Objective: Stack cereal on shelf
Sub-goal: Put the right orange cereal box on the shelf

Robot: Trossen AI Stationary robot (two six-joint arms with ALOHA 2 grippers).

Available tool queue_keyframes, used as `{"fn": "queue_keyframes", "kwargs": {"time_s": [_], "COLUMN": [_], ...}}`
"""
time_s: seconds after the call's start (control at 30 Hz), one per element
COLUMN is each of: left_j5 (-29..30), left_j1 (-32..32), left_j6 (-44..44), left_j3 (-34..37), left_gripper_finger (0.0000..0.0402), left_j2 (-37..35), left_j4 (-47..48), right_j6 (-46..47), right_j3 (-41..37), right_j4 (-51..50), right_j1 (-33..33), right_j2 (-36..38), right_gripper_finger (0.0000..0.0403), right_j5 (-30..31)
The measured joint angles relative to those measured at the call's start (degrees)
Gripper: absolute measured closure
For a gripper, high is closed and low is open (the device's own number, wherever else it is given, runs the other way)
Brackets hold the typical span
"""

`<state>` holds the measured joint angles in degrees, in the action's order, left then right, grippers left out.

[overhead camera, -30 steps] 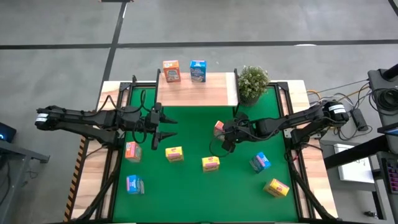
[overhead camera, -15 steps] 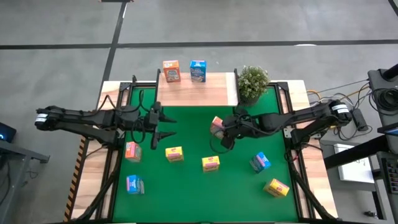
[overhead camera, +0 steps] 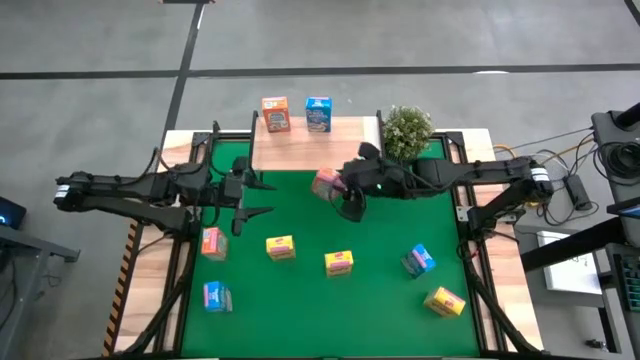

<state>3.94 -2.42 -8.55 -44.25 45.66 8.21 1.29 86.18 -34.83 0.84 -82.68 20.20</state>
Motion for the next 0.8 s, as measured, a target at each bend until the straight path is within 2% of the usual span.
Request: {"fn": "queue_keyframes", "kwargs": {"time_s": [0.37, 0.63, 0.8], "left_j5": [0.0, 0.0, 0.0], "left_j1": [0.0, 0.0, 0.0], "left_j6": [-0.4, -0.4, -0.4], "left_j3": [0.0, 0.0, 0.0], "left_gripper_finger": [0.0193, 0.0193, 0.0193], "left_j2": [-4.5, -6.8, -7.4], "left_j4": [1.0, 1.4, 1.6], "right_j6": [-11.6, -18.4, -20.6], "right_j3": [15.9, 29.2, 34.6], "right_j4": [-1.2, -5.6, -5.7], "right_j1": [-7.5, -11.1, -13.1], "right_j2": [-12.6, -22.6, -26.9], "right_gripper_finger": [0.0236, 0.0236, 0.0236], "right_j5": [-9.8, -11.1, -13.3]}}
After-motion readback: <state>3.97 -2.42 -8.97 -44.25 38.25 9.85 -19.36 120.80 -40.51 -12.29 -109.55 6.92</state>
